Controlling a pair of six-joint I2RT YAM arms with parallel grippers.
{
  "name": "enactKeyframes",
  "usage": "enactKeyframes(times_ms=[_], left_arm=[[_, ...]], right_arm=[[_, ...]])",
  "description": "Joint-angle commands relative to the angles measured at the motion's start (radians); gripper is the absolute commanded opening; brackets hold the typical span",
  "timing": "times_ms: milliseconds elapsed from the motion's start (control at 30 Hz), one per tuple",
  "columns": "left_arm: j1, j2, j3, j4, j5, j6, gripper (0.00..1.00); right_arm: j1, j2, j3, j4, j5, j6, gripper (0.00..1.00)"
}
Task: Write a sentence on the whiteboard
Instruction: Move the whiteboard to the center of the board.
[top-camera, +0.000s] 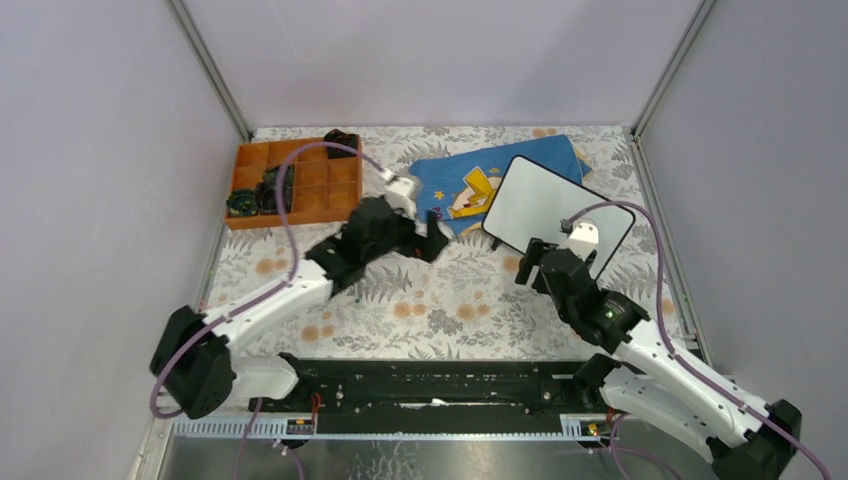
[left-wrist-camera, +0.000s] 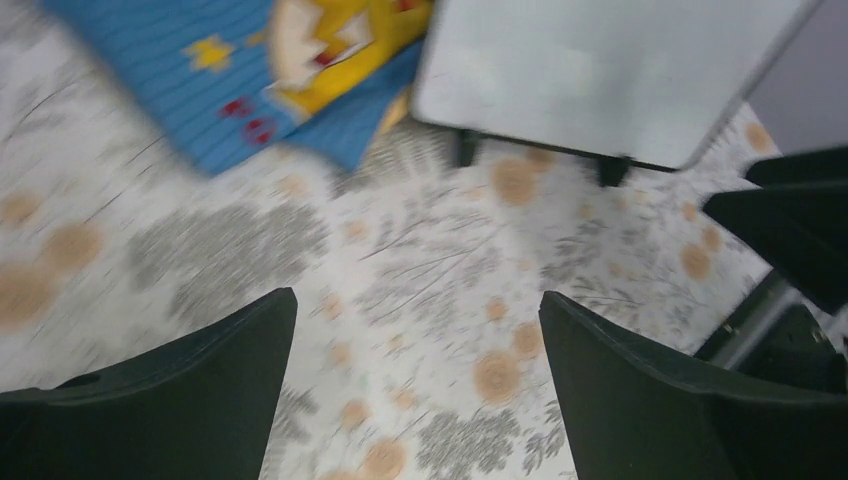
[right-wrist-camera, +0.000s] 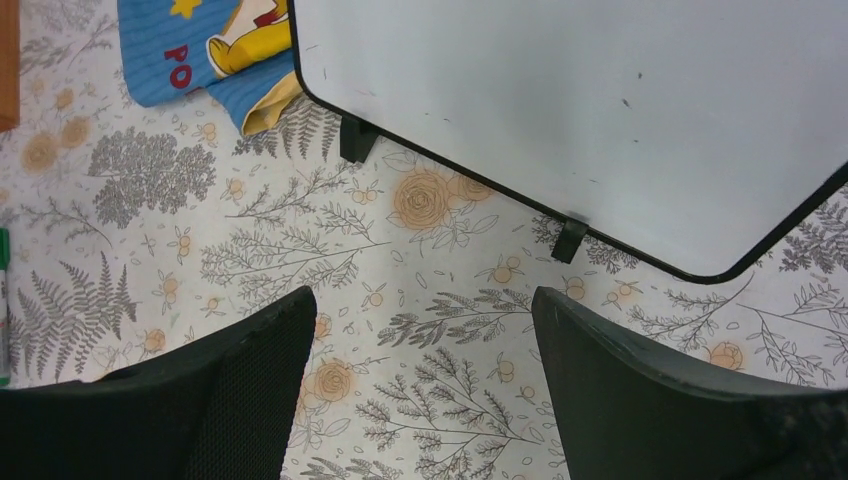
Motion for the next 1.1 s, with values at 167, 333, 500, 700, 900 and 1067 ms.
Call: enactKeyframes(times_ms=[167,333,500,700,900,1067], left_arm=[[-0.216,0.355,0.118,0.537,0.032,0.253,0.94],[-0.216,0.556,0.261,0.538,0.002,0.256,0.89],[-0.216,0.702,0.363,0.526,-0.049,0.251,0.84],[-0.212,0.784,0.389,0.540,-0.121,0.205,0.78],[-0.208,0.796,0.351,0.571,-0.126,0.179,0.77],[-0.208,0.837,0.358,0.565,-0.109,0.173,0.70]], right_arm=[[-0.001,-0.095,0.051,-0.084,0.053,0.067,0.87],[-0.002,-0.168,0.095,-0.129,0.008,0.039,0.87],[-0.002,-0.238,0.131,-0.148,-0.037,0.012,0.87],[-0.002,-0.273,0.198,-0.186,-0.037,-0.030,0.87],[-0.002,-0.289,0.222,-0.177,-0.019,-0.070,0.88],[-0.002,-0.294,0.235,-0.176,-0.003,-0.086,0.88]])
